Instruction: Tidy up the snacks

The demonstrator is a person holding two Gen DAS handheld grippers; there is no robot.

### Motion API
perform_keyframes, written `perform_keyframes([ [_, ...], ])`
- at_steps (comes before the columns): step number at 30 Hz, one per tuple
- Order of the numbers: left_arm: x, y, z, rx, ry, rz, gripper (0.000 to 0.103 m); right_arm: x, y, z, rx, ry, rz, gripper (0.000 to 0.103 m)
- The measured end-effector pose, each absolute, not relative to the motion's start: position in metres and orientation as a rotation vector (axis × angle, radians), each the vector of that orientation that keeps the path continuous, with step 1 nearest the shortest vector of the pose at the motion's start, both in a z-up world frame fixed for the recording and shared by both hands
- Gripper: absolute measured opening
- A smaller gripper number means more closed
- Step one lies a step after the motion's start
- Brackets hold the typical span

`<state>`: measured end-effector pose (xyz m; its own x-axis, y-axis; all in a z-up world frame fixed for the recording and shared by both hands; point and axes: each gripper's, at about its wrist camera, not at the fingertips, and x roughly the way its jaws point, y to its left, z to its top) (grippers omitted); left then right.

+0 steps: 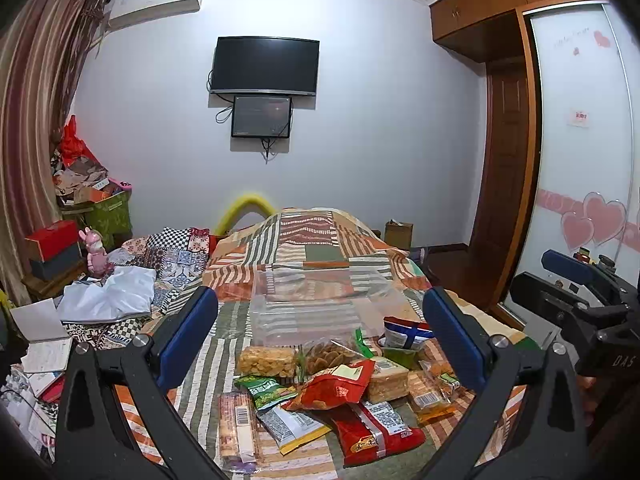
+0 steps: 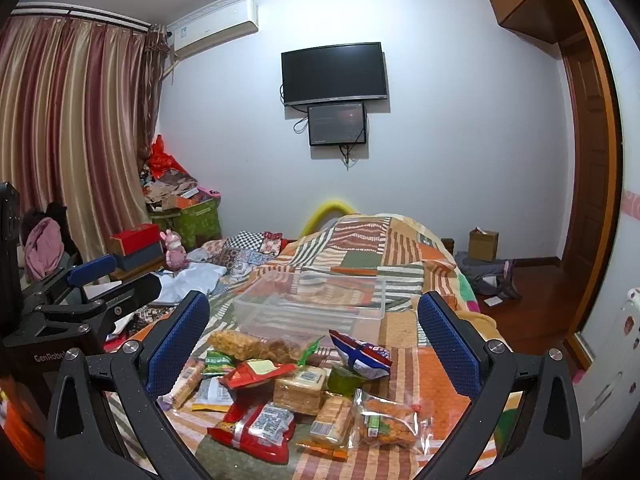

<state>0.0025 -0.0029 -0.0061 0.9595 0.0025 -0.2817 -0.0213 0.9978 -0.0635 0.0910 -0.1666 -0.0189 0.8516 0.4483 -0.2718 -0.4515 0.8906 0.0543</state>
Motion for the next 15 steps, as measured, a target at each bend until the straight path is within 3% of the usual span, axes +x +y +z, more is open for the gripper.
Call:
perform_keyframes([
  [15,0.0003,-0.0027,-0.0051,-0.065,0.288,0.014,0.103,0.0923,-0.1658,-0.0210,-0.007,0.281,0.481,0.103],
])
